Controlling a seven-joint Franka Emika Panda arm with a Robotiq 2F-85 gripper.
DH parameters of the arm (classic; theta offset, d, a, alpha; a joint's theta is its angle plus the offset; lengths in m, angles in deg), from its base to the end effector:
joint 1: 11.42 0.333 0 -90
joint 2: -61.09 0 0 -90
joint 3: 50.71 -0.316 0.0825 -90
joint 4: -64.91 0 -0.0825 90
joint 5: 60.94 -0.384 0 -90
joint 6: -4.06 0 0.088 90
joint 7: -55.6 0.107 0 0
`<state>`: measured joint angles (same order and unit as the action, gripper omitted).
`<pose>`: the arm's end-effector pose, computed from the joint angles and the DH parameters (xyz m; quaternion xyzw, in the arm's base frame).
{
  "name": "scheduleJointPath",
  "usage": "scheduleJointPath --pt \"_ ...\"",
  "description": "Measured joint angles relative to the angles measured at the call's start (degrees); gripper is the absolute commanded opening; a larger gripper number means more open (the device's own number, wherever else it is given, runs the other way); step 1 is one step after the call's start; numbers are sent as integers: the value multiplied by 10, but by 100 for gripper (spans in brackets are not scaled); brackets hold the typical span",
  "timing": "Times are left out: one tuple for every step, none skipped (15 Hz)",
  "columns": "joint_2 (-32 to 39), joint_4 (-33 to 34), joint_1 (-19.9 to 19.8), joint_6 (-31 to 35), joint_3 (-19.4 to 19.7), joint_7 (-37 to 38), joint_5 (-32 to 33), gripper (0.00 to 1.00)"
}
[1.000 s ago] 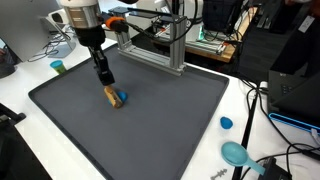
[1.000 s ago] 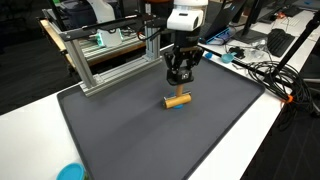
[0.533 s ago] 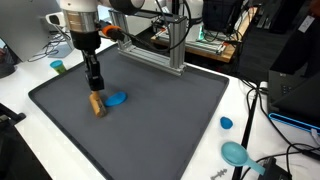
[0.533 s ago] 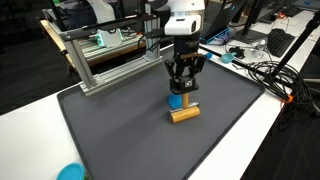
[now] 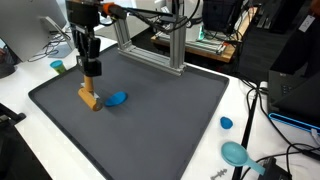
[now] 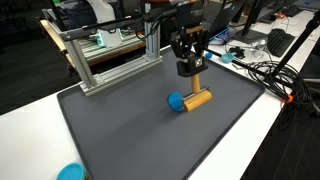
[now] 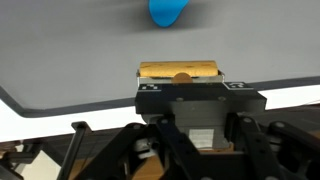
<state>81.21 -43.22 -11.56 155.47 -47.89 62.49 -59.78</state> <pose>0.6610 -0.0311 0.3649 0.9768 -0.0732 0.2012 0.0076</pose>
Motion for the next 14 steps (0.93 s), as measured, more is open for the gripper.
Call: scheduleJointPath --pt "-25 -12 -3 -27 -12 -28 -4 22" --pt "-45 -21 -3 -57 -21 -53 -6 47" --pt "-55 -26 -1 -66 -24 -55 -6 47" --pt "-56 -26 0 -66 -24 -53 -6 22" --pt "-52 -26 -1 -65 -23 -53 -6 22" --pt "-48 -26 -1 -64 -22 -53 -6 22" --pt "-45 -27 -1 -64 -22 -55 -6 22" --pt "-41 -27 -1 -64 -22 -55 -6 22" --pt "-38 -28 -1 -65 -22 -55 -5 22" --pt "-35 -29 -1 -68 -21 -55 -3 22" --pt "-33 -30 -1 -72 -20 -55 -1 22" --pt "-32 -32 -1 -77 -20 -55 3 22" --pt "-32 -34 -1 -78 -19 -55 2 47" --pt "-31 -35 -1 -78 -20 -55 2 47"
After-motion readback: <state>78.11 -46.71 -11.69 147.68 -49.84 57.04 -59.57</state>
